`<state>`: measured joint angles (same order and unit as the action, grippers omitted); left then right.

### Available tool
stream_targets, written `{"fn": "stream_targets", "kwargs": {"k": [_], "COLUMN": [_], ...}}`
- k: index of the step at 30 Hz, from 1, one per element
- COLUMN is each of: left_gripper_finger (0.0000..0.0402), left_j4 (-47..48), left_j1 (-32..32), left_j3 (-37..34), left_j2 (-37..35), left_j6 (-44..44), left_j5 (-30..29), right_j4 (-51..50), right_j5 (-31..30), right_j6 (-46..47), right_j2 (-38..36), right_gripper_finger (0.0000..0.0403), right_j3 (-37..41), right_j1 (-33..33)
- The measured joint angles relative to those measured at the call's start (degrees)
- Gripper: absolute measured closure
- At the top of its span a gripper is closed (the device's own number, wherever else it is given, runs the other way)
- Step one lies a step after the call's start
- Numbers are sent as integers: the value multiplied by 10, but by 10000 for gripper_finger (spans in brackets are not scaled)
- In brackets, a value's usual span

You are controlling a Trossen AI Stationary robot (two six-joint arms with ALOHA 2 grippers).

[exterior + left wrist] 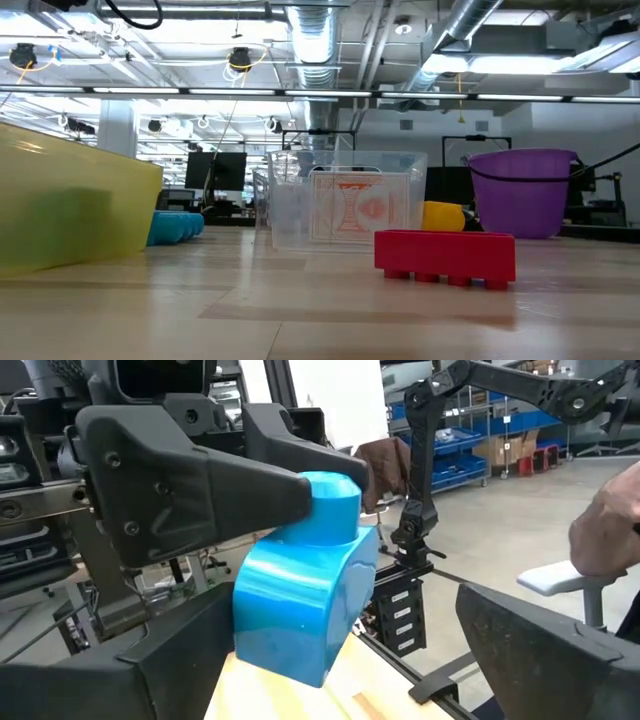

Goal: Pick & Place Toys
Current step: Put the light blue game piece into the yellow bin

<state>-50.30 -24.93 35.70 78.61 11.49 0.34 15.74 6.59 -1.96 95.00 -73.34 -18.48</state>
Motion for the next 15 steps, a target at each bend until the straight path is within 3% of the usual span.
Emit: {"fn": "stream_targets", "kwargs": {"k": [7, 15], "left_gripper_finger": [39, 89], "left_j4": [0, 0], "left_j1": [7, 17], "left_j3": [0, 0], "left_j2": [0, 0], "left_j6": [-3, -4], "left_j5": [1, 2], "right_j4": [2, 1], "right_j5": [0, -4], "right_j6": [0, -2], "right_j2": [0, 0], "right_gripper_finger": [285, 285], "right_j3": [0, 0], "right_j1": [12, 14]}}
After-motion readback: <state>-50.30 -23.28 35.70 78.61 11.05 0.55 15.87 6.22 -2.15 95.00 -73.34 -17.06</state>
